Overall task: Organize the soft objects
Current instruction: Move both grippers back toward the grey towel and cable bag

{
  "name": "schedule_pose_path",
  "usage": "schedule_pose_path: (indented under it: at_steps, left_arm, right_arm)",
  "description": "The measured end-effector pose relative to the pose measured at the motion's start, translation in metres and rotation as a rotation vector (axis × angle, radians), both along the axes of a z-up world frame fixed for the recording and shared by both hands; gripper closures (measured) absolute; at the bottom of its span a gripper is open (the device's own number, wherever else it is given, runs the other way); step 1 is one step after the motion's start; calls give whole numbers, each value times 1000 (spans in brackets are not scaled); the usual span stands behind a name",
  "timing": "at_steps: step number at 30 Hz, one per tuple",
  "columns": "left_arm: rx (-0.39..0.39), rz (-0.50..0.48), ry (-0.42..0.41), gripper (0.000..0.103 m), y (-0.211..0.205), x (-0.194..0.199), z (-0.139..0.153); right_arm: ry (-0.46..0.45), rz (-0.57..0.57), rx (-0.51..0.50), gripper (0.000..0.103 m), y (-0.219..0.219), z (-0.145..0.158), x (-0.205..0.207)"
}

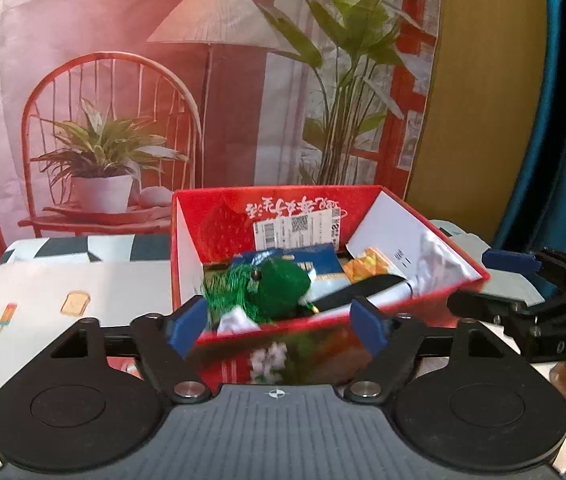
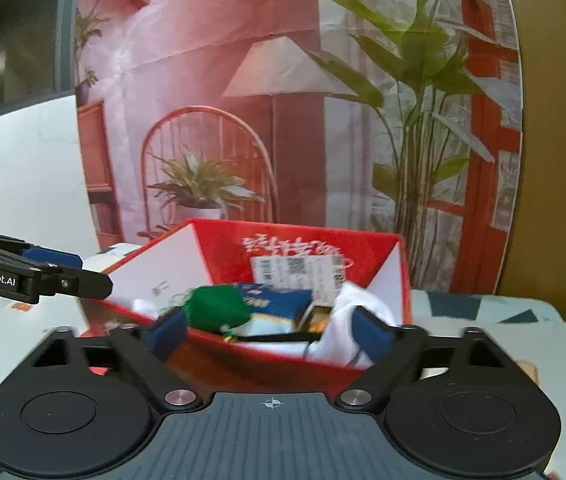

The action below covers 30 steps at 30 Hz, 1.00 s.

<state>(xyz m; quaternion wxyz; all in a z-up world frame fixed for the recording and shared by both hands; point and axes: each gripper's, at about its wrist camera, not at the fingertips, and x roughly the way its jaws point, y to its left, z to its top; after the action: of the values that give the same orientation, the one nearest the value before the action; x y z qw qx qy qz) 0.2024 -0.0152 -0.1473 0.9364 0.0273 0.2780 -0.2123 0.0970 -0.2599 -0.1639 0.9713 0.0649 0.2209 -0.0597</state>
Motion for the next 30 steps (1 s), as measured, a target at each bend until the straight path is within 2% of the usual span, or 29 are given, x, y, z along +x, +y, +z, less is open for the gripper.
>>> schedule_pose_path:
  at_steps: [4,8,16,21,30]
  left_arm:
    - [-13,1,12,16,8,-28,-9]
    - [8,-8,41,13,8,-51,-27]
    - [31,0,187,11,4,-70,-83]
    - [44,10,246,11,8,-71,-104]
    - [55,3,245,7,9,-75,-114]
  right_arm:
    - [5,7,36,1,16,-8,-19]
    - [36,3,54,1,30,-24,-35]
    - [183,-35,77,1,50,-80,-51]
    - [258,-41,71,1,55,-104,-53]
    - [293,-36,73,0,55,-113,-51]
